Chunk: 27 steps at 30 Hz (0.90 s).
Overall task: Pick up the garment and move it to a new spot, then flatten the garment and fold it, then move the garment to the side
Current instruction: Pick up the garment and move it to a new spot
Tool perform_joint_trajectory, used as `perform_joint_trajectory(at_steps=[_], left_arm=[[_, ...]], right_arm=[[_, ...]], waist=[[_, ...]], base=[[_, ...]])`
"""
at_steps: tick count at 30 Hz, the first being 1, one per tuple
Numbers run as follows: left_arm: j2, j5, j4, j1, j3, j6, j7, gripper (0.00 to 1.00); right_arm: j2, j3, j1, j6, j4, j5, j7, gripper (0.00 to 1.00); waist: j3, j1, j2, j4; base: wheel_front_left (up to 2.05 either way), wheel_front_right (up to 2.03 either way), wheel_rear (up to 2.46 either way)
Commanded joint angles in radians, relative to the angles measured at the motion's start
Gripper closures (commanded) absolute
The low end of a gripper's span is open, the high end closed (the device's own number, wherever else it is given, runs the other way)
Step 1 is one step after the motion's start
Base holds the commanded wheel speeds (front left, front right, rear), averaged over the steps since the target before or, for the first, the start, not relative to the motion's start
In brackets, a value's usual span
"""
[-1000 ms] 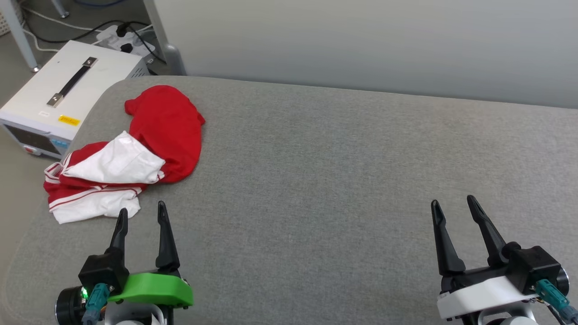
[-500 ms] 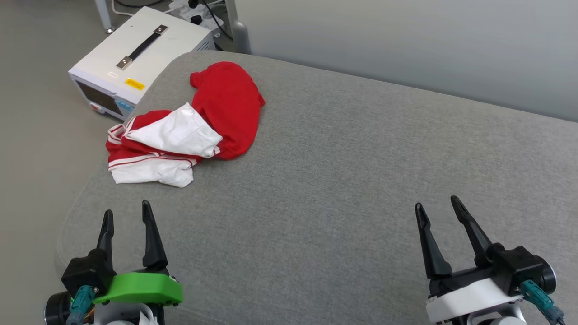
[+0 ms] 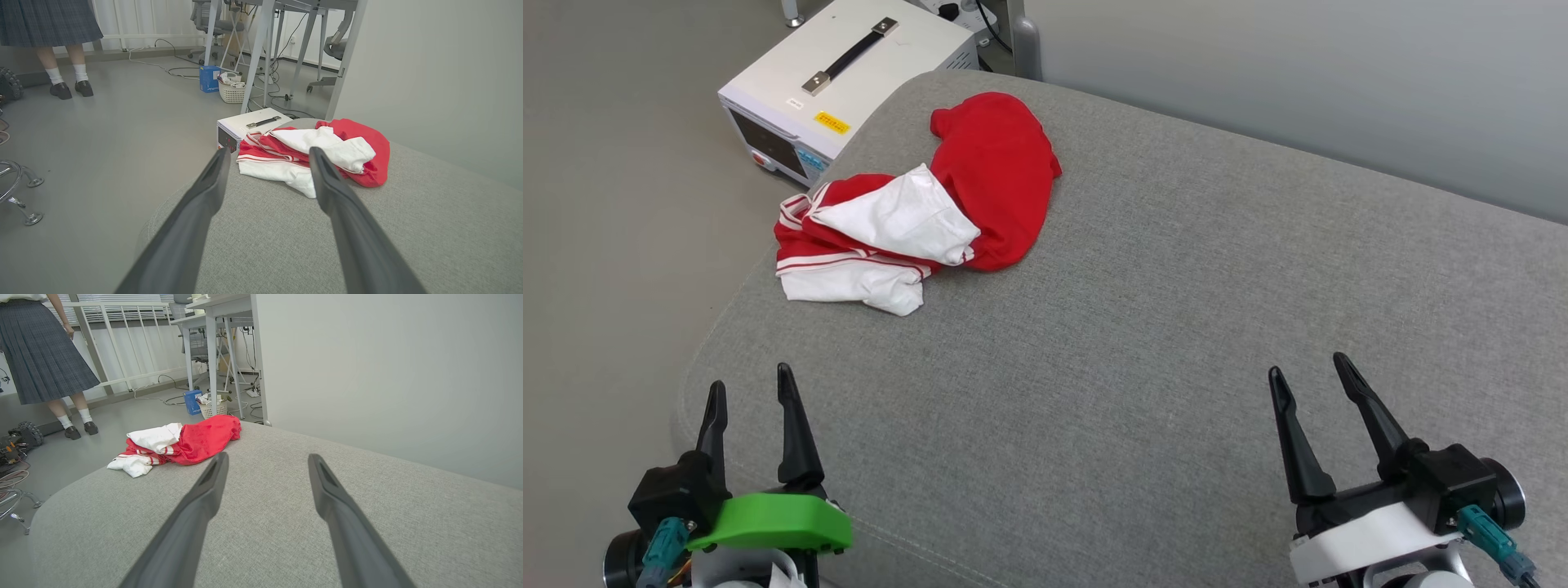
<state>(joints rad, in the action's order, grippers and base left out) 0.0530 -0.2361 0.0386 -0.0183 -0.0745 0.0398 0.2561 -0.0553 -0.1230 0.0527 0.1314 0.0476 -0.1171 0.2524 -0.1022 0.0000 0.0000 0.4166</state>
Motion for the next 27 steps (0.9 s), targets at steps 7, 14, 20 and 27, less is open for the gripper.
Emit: perform_joint_trajectory(at_steps=[7,14,20,27], left_arm=[[-0.003,0.018,0.005,0.053,-0.029,-0.049,0.006,0.00],[0.103,0.015,0.046,0.346,-0.065,-0.163,0.006,0.00],[0.239,-0.040,0.159,0.571,-0.002,-0.170,0.004,0.00],[0.395,-0.174,0.243,0.765,0.152,-0.170,-0.185,0.00]], right_arm=[[-0.010,-0.011,-0.018,-0.001,0.001,0.001,0.009,0.00],[-0.062,-0.037,-0.097,-0.001,0.022,0.007,0.009,0.00],[-0.090,-0.031,-0.156,-0.001,0.040,0.008,0.009,0.00],[-0.103,-0.025,-0.194,-0.001,0.051,0.008,0.009,0.00]], waist=[[-0.007,0.0000,0.0000,-0.015],[-0.118,0.0000,0.0000,-0.084],[-0.209,0.0000,0.0000,-0.136],[-0.283,0.0000,0.0000,-0.182]], base=[[0.00,0.00,0.00],[0.00,0.00,0.00],[0.00,0.00,0.00],[0.00,0.00,0.00]])
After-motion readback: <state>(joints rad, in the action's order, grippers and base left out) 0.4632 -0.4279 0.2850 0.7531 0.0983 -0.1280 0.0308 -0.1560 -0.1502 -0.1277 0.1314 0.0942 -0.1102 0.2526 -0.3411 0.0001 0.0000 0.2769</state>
